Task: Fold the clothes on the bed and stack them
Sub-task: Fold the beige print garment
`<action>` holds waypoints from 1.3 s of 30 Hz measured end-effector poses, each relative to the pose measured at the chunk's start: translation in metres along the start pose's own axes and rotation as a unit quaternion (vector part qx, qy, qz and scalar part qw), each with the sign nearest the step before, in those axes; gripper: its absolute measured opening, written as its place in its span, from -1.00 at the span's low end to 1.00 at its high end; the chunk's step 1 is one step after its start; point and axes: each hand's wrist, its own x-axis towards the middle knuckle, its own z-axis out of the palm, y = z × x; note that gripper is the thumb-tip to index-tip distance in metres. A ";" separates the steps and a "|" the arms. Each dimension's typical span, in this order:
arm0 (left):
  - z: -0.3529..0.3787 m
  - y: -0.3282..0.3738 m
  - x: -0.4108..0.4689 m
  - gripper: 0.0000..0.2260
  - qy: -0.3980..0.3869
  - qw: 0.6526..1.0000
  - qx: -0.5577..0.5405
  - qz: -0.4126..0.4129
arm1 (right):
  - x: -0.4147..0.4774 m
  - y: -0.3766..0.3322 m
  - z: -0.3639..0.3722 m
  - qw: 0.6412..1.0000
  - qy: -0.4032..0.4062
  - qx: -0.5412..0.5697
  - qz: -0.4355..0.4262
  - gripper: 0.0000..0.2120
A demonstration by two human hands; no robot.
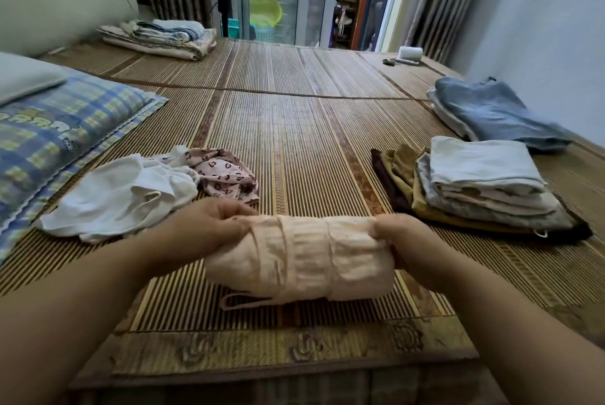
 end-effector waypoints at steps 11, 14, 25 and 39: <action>0.021 -0.010 0.052 -0.48 0.206 0.957 0.202 -0.045 | 0.061 0.016 0.036 0.961 0.159 -0.225 0.005 -0.29; 0.044 -0.017 0.055 -0.46 0.118 0.937 0.328 0.008 | 0.069 0.030 0.041 0.935 0.106 -0.338 -0.008 -0.33; 0.070 -0.041 0.050 -0.36 -0.002 0.899 0.426 -0.104 | 0.069 0.043 0.035 0.877 0.213 -0.422 0.087 -0.17; 0.023 -0.028 0.047 -0.17 0.113 0.973 -0.065 -0.192 | 0.064 0.009 0.039 0.982 0.112 -0.080 0.132 -0.24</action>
